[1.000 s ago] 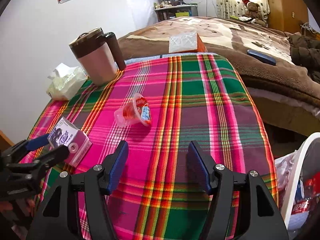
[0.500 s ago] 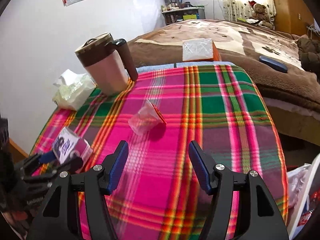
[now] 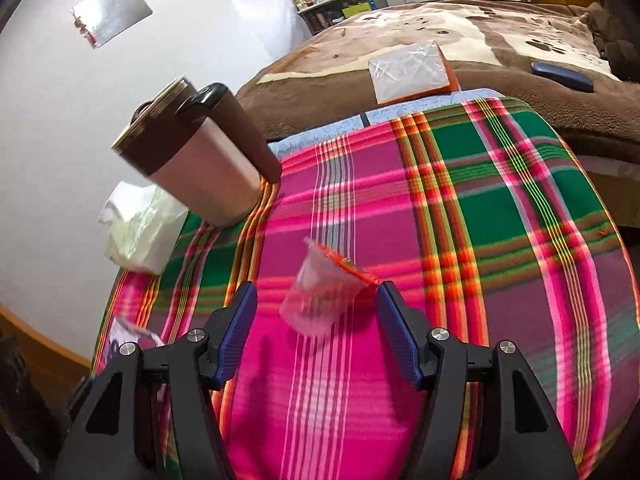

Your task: Collect trash

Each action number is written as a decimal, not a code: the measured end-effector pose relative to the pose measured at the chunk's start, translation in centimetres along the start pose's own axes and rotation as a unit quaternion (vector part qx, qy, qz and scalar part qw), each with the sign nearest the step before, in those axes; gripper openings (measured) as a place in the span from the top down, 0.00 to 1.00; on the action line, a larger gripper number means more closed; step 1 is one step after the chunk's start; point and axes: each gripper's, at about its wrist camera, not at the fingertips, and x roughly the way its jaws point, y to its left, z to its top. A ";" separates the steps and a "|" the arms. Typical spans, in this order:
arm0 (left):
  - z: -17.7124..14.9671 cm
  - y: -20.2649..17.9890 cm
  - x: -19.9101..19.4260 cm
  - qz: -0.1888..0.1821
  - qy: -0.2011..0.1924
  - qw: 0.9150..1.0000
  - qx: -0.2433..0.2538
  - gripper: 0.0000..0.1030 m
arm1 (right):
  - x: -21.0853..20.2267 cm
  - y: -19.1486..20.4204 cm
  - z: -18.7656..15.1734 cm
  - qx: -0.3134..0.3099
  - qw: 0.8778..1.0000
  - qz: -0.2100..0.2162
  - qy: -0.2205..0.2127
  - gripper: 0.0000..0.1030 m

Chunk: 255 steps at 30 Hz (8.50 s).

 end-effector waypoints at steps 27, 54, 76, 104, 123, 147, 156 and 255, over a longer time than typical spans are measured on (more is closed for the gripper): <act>0.1 -1.7 -2.0 -0.005 -0.033 0.999 0.013 0.24 | -2.5 1.6 -1.0 -0.042 0.998 -0.007 -0.037 0.55; -4.2 -10.1 -12.6 -0.070 -0.096 0.991 0.069 0.24 | -16.7 -2.9 -5.9 -0.056 0.990 -0.020 -0.125 0.55; -6.4 -23.5 -13.9 -0.181 -0.088 0.967 0.156 0.24 | -25.8 -13.5 -8.7 0.000 0.977 -0.117 -0.177 0.55; -9.4 -36.5 -7.4 -0.234 0.016 0.942 0.239 0.21 | -24.6 -23.8 -9.6 0.027 0.966 -0.238 -0.096 0.54; -9.8 -34.1 -9.8 -0.222 -0.008 0.950 0.220 0.16 | -26.6 -21.4 -10.9 0.028 0.967 -0.217 -0.133 0.33; -12.6 -25.4 -17.6 -0.113 -0.123 0.973 0.159 0.16 | -28.1 -12.8 -14.8 -0.042 0.956 -0.212 -0.200 0.33; -14.0 -23.2 -18.1 -0.093 -0.131 0.977 0.141 0.16 | -27.7 -11.2 -16.1 -0.051 0.956 -0.205 -0.204 0.33; -14.8 -23.1 -20.2 -0.072 -0.167 0.975 0.129 0.16 | -28.1 -10.0 -16.9 -0.047 0.954 -0.201 -0.219 0.33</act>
